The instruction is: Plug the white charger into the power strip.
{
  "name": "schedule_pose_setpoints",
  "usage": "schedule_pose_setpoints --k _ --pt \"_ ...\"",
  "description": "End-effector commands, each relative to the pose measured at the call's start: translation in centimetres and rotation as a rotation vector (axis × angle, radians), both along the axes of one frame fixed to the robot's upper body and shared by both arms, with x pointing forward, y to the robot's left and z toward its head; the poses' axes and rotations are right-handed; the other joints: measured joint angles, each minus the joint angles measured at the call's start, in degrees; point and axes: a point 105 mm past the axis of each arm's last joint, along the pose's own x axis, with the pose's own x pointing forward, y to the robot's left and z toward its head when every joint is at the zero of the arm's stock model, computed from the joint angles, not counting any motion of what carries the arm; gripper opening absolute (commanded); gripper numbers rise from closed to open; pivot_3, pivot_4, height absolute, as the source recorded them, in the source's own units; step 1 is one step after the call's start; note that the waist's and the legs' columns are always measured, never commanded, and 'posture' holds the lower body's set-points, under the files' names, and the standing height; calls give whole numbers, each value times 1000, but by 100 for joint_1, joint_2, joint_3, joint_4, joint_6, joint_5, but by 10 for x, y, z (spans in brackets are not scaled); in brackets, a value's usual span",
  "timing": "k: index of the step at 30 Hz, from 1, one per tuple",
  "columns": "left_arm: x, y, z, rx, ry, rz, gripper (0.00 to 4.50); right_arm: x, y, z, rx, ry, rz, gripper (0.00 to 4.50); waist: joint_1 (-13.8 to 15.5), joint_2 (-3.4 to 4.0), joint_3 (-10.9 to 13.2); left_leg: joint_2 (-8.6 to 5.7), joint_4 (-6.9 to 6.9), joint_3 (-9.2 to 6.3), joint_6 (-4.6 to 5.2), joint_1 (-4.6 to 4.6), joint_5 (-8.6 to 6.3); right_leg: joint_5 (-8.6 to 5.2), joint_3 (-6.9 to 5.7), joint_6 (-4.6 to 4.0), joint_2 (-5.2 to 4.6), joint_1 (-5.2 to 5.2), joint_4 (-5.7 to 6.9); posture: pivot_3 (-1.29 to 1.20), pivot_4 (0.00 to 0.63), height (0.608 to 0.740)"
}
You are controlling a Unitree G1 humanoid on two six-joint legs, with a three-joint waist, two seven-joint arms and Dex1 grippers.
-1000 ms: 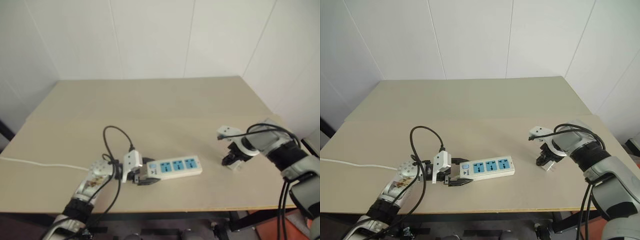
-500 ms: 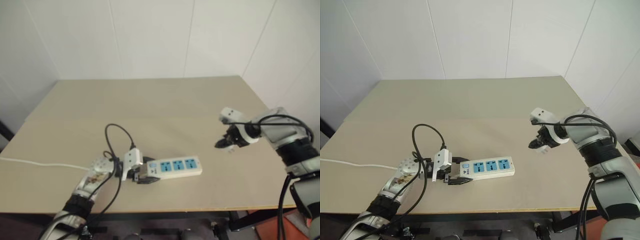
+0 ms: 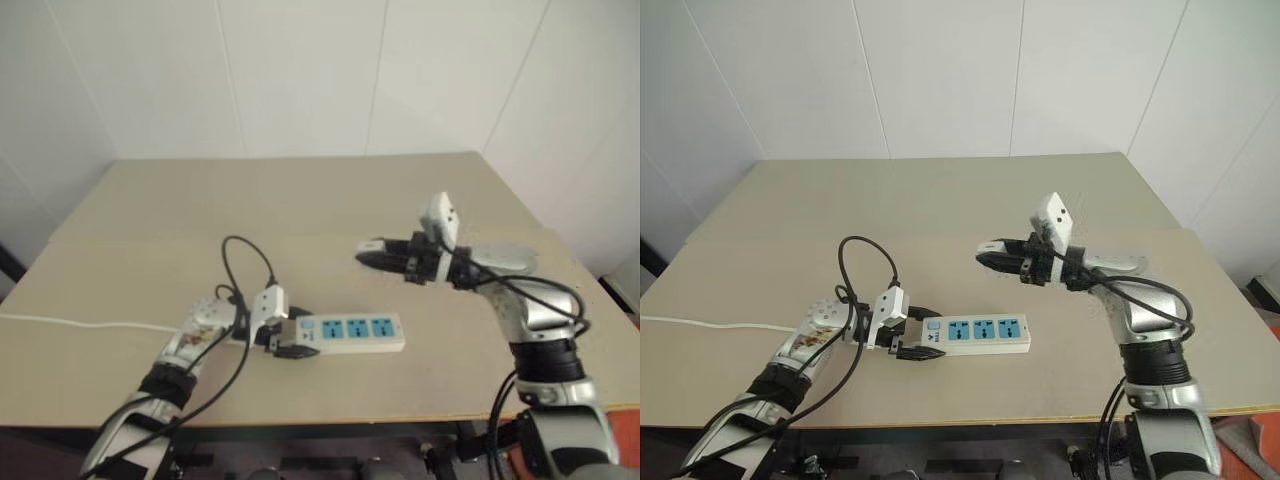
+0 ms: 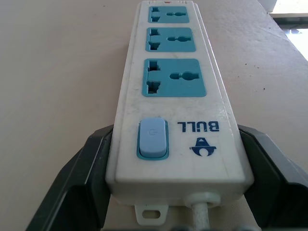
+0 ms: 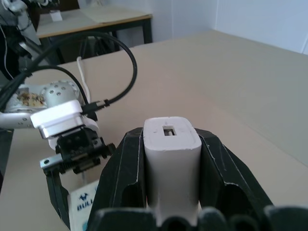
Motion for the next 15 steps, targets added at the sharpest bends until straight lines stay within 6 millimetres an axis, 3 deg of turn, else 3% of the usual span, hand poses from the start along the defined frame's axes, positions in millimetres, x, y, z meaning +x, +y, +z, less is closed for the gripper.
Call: schedule_pose_setpoints --k 1,9,15 --pt "-8 7 -34 108 82 32 3280 -5 4 20 120 -41 12 1128 10 0 0 0 0 0 0 0 0 0 0 0 -1 0 0 0 150 740" --pt "-12 4 -38 98 94 27 3280 -24 25 -18 -8 -147 145 1128 36 2 -1 -1 0 1 0 0 0 -2 0 2 -2 2 -4 0 150 740" --pt "-16 3 -39 92 104 20 3280 -25 37 -36 -5 -213 140 1128 23 2 -2 -1 0 1 0 4 0 -7 0 11 -1 3 -2 0 150 740"
